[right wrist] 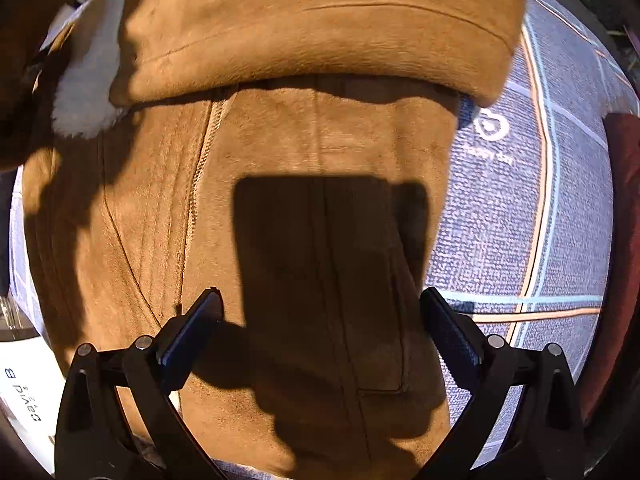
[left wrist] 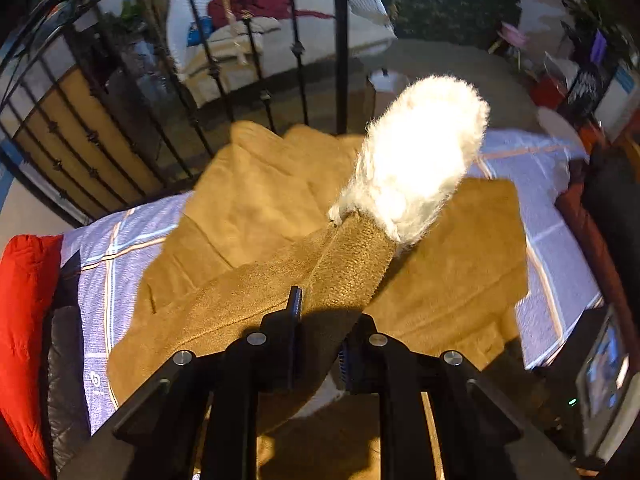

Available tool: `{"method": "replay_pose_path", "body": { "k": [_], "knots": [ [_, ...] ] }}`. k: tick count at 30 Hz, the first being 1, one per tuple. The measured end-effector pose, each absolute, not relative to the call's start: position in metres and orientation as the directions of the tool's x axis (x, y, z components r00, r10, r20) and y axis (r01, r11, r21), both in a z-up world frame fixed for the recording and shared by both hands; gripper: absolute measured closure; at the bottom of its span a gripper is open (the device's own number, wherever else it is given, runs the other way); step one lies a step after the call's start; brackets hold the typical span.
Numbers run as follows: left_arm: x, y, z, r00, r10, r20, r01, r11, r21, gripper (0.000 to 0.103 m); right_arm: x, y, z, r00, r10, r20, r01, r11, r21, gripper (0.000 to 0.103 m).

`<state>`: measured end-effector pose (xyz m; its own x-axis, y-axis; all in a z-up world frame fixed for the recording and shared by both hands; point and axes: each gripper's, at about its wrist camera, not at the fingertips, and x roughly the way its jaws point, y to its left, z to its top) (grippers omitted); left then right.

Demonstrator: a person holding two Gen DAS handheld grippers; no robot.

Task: Fold large clothes
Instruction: 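Fold the held sleeve across the jacket front with the left gripper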

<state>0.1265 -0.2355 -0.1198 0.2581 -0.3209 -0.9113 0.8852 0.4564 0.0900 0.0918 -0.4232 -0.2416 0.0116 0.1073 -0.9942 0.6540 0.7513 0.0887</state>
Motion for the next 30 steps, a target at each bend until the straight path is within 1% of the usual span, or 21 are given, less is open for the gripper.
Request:
{"method": "replay_pose_path", "body": {
  "k": [2,3,4,5,6,7,9,12,16,19,22,25,27,28,30],
  "knots": [
    [0.108,-0.244,-0.143,0.288,-0.273,-0.918,0.896,0.415,0.158,0.086,0.083,-0.431,-0.24,0.019,0.119,-0.993,0.698,0.709,0.099,0.005],
    [0.101,-0.246,-0.152,0.309,-0.261,-0.914,0.898,0.397,0.19,0.078,0.078,-0.436,-0.241,0.022,0.128,-0.991,0.719,0.687,0.105,0.005],
    [0.097,-0.249,-0.157,0.305,-0.259,-0.916,0.904,0.382,0.193,0.059,0.073,-0.441,-0.241,0.021,0.133,-0.991,0.737,0.667,0.105,0.005],
    [0.095,-0.25,-0.161,0.271,-0.266,-0.925,0.916,0.368,0.162,0.048,0.068,-0.444,-0.24,0.023,0.132,-0.991,0.749,0.655,0.104,0.005],
    [0.093,-0.25,-0.163,0.235,-0.272,-0.933,0.924,0.36,0.128,0.03,0.063,-0.448,-0.239,0.026,0.129,-0.991,0.757,0.645,0.104,0.005],
    [0.092,-0.249,-0.164,0.212,-0.273,-0.938,0.93,0.352,0.108,0.022,0.06,-0.452,-0.237,0.031,0.124,-0.992,0.763,0.639,0.104,0.005],
    [0.083,-0.249,-0.163,0.235,-0.279,-0.931,0.936,0.323,0.14,0.019,0.054,-0.458,-0.231,0.055,0.11,-0.992,0.772,0.625,0.112,0.005],
    [0.069,-0.242,-0.16,0.244,-0.296,-0.923,0.943,0.293,0.156,0.018,0.052,-0.472,-0.209,0.178,0.087,-0.98,0.783,0.591,0.194,0.005],
    [0.073,-0.212,-0.15,0.204,-0.324,-0.924,0.919,0.388,0.067,0.018,0.063,-0.49,-0.178,0.331,0.051,-0.942,0.772,0.56,0.301,0.005],
    [0.078,-0.178,-0.141,0.196,-0.339,-0.92,0.884,0.468,0.016,0.018,0.077,-0.501,-0.165,0.424,0.076,-0.902,0.746,0.536,0.395,0.005],
    [0.086,-0.146,-0.144,0.184,-0.306,-0.934,0.832,0.554,-0.018,0.017,0.094,-0.516,-0.164,0.453,0.103,-0.886,0.737,0.516,0.437,0.005],
    [0.092,-0.114,-0.155,0.173,-0.255,-0.951,0.78,0.625,-0.026,0.017,0.12,-0.521,-0.164,0.468,0.093,-0.879,0.736,0.51,0.446,0.006],
    [0.098,-0.096,-0.162,0.174,-0.221,-0.96,0.749,0.662,-0.016,0.017,0.132,-0.522,-0.164,0.473,0.075,-0.878,0.735,0.517,0.44,0.019],
    [0.101,-0.089,-0.165,0.179,-0.208,-0.961,0.735,0.678,-0.01,0.017,0.14,-0.524,-0.165,0.473,0.075,-0.878,0.731,0.522,0.439,0.023],
    [0.111,-0.077,-0.167,0.196,-0.191,-0.962,0.704,0.711,0.003,0.017,0.15,-0.524,-0.168,0.469,0.081,-0.879,0.724,0.536,0.435,0.042]
  ]
}}
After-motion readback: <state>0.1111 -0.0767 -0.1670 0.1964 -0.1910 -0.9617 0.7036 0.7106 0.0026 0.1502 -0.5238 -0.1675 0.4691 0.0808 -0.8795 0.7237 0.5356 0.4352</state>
